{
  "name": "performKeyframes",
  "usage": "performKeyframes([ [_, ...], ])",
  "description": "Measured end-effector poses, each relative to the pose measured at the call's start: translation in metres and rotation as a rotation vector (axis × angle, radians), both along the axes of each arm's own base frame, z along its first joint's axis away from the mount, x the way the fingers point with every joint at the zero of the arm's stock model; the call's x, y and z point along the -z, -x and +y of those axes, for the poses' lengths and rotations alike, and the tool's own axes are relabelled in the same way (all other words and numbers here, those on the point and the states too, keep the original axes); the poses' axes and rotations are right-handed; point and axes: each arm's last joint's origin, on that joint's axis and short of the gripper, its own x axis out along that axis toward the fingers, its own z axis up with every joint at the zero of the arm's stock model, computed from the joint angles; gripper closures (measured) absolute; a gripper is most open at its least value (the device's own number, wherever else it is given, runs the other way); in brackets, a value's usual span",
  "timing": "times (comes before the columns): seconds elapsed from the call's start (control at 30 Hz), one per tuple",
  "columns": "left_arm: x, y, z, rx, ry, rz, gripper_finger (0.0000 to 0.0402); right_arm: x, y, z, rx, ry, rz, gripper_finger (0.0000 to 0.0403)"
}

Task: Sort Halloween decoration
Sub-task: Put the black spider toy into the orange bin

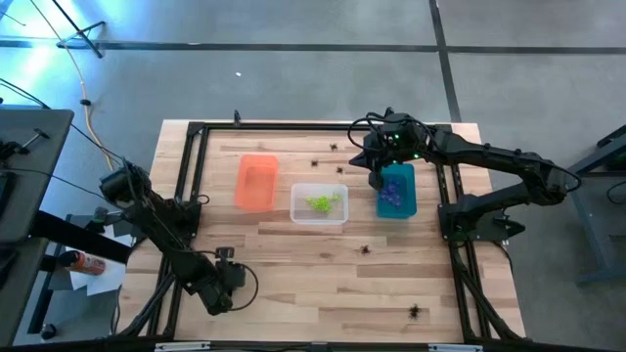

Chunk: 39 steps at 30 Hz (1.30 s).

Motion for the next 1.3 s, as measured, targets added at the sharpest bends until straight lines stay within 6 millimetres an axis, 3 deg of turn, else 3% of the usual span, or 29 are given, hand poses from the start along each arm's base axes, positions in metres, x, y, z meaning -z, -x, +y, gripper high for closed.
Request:
performKeyframes([
  [0.17, 0.002, 0.0, 0.0, -0.042, 0.006, 0.009, 0.0272, 0.0, 0.0, 0.0, 0.0, 0.0, -0.001, 0.0402],
  [0.37, -0.005, 0.0, 0.0, -0.154, 0.095, 0.007, 0.0388, 0.0, 0.0, 0.0, 0.0, 0.001, -0.001, 0.0402],
  [0.5, -0.016, 0.002, 0.003, -0.189, 0.136, -0.016, 0.0392, 0.0, 0.0, 0.0, 0.001, 0.001, -0.002, 0.0402],
  [0.7, -0.055, 0.001, 0.018, -0.196, 0.243, -0.143, 0.0399, 0.0, 0.0, 0.0, 0.0, 0.001, -0.002, 0.0402],
  [0.83, -0.092, -0.003, 0.046, -0.256, 0.263, -0.366, 0.04, 0.0, 0.0, 0.0, 0.0, 0.001, -0.002, 0.0402],
  [1.0, -0.134, -0.007, 0.1, -0.463, 0.15, -0.703, 0.0401, 0.0, 0.0, 0.0, 0.0, 0.0, 0.0, 0.0402],
  [1.17, -0.167, -0.002, 0.149, -0.61, 0.017, -0.938, 0.0401, 0.0, 0.0, 0.0, 0.0, 0.001, -0.002, 0.0402],
  [1.3, -0.189, 0.003, 0.177, -0.661, -0.022, -1.088, 0.0401, 0.0, 0.0, 0.0, 0.0, 0.001, -0.002, 0.0402],
])
